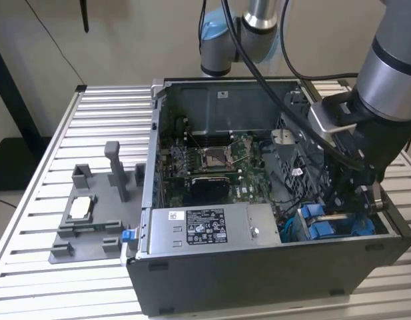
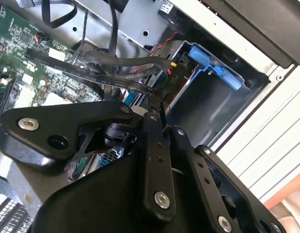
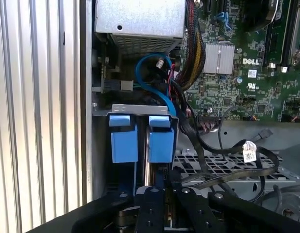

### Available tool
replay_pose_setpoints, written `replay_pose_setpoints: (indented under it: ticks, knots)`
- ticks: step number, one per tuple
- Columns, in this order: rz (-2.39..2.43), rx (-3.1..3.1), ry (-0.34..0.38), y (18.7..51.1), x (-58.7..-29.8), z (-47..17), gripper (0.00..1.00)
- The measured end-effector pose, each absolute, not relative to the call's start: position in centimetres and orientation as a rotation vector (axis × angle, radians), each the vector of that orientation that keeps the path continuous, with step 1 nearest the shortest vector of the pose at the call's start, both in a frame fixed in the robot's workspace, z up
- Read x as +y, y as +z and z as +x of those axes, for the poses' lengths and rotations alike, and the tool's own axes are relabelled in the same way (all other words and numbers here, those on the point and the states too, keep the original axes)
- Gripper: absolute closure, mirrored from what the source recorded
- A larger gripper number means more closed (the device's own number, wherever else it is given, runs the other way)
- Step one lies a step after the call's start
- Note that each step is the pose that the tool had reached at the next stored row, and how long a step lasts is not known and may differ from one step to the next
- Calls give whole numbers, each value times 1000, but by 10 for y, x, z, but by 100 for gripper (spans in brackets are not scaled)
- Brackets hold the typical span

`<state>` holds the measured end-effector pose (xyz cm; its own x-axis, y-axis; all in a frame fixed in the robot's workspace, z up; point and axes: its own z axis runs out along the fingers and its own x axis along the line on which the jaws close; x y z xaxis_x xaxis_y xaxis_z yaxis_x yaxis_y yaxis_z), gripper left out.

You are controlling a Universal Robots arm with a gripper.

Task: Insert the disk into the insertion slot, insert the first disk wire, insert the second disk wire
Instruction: 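Insert the second disk wire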

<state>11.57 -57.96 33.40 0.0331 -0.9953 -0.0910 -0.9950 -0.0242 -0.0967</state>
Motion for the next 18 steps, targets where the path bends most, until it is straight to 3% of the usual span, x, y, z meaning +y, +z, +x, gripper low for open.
replay_pose_setpoints:
  ticks: [2, 3, 14, 18]
  knots:
    - [-2158, 2101, 4, 335, -580, 116, 83]
    - [-2159, 2104, 7, 337, -580, 116, 76]
    - [-2159, 2117, 18, 379, -581, 116, 76]
    - [-2191, 2153, 64, 380, -581, 120, 76]
